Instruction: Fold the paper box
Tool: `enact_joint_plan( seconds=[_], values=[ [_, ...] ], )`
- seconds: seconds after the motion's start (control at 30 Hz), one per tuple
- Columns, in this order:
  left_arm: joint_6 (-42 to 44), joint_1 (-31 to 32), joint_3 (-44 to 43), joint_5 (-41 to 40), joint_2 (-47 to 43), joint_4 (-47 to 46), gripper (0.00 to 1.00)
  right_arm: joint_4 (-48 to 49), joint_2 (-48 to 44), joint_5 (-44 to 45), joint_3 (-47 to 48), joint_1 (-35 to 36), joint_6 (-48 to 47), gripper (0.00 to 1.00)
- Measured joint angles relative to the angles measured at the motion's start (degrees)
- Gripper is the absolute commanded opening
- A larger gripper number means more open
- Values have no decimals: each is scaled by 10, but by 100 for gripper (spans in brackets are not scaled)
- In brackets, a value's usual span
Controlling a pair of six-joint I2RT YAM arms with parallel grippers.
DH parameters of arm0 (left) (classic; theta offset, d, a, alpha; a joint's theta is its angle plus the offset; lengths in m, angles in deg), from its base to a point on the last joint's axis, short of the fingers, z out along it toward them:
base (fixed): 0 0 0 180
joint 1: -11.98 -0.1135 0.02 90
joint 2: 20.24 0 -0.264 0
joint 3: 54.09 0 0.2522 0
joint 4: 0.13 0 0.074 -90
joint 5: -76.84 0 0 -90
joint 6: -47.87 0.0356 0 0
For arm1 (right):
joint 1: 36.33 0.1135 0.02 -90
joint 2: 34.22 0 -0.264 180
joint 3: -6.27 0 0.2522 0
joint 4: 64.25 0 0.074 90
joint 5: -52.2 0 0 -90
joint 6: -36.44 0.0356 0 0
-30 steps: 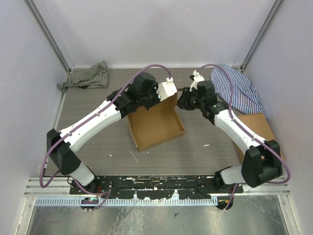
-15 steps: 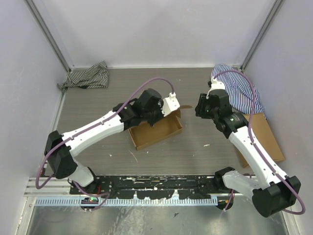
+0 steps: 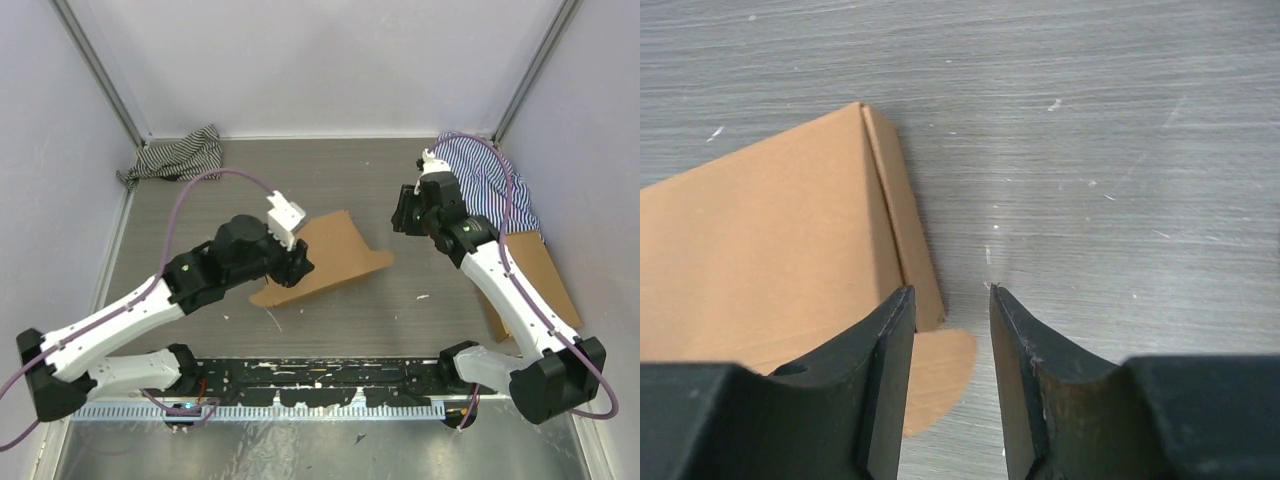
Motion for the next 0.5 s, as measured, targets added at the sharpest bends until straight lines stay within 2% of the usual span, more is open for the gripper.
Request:
enact_joint_plan(
  seconds=[0.1,0.2,0.3,0.5],
  values=[
    [-52,0,38,-61,-61,-20,48,18,13,-36,6,0,-2,39],
    [-82,-1,42,-118,-55,-25,39,44,34,-86,8,8,-7,39],
    [-107,-1,40,-146,1,-23,33,60,68,-115,8,33,-14,39],
    [-160,-1,44,-156,131,3,32,80,127,-148,-20,82,-20,39]
  ],
)
